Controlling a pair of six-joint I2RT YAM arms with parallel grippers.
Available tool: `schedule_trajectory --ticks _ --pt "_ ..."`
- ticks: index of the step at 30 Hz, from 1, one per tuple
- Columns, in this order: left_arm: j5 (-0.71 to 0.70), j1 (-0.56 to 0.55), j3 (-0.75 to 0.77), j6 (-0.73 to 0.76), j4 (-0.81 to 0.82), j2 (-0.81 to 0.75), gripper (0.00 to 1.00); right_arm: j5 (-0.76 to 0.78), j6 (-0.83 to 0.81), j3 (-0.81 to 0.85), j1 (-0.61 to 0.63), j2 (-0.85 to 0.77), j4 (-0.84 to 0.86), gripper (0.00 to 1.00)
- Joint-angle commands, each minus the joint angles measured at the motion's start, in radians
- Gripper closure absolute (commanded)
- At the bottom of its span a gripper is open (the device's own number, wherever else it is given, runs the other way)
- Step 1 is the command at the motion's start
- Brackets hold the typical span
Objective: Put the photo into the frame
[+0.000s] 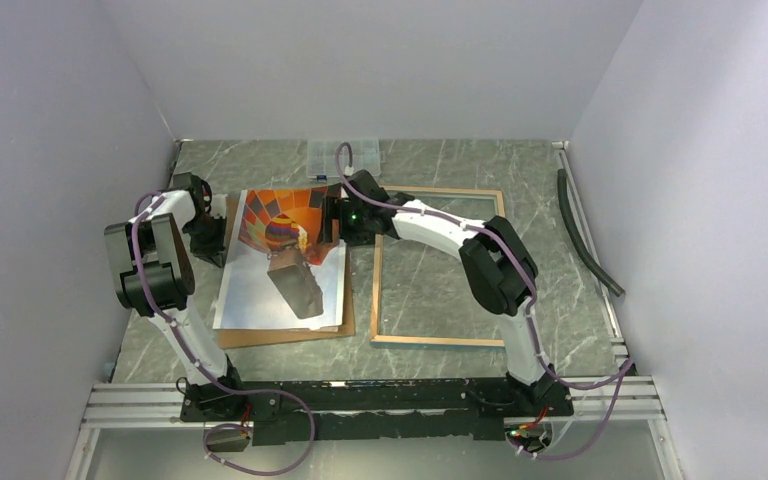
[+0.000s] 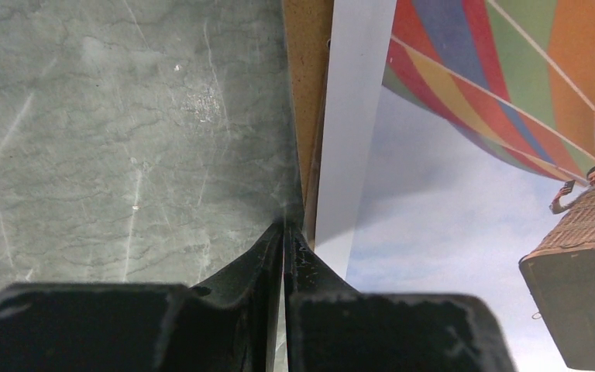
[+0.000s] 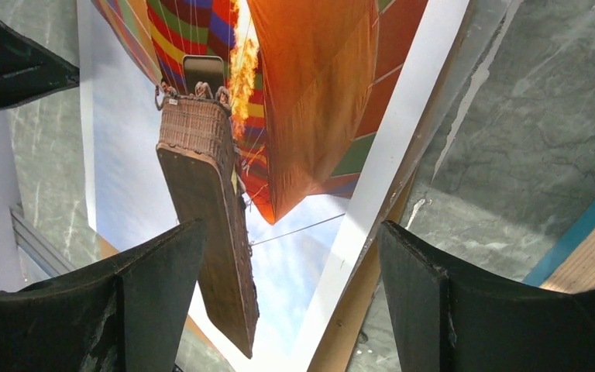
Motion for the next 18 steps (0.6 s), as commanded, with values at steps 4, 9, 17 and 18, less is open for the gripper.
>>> schedule_trajectory --ticks 4,9,17,18 --pt "0.034 -0.021 -0.042 -0.004 0.060 0.062 0.89 -0.041 -0.017 -0.014 0.033 -0.082 0.095 0.18" --pt "0.038 -0.026 -0.045 -0.011 0.063 0.069 0.89 -0.220 0.032 -0.141 0.033 -0.160 0.367 0.18" --pt "0.036 -0.033 -0.042 -0.012 0.058 0.057 0.90 -0.430 0.223 -0.283 0.019 -0.175 0.811 0.17" --pt "0.034 -0.033 -0.044 -0.012 0.057 0.056 0.89 -0.447 0.252 -0.288 0.017 -0.161 0.854 0.16"
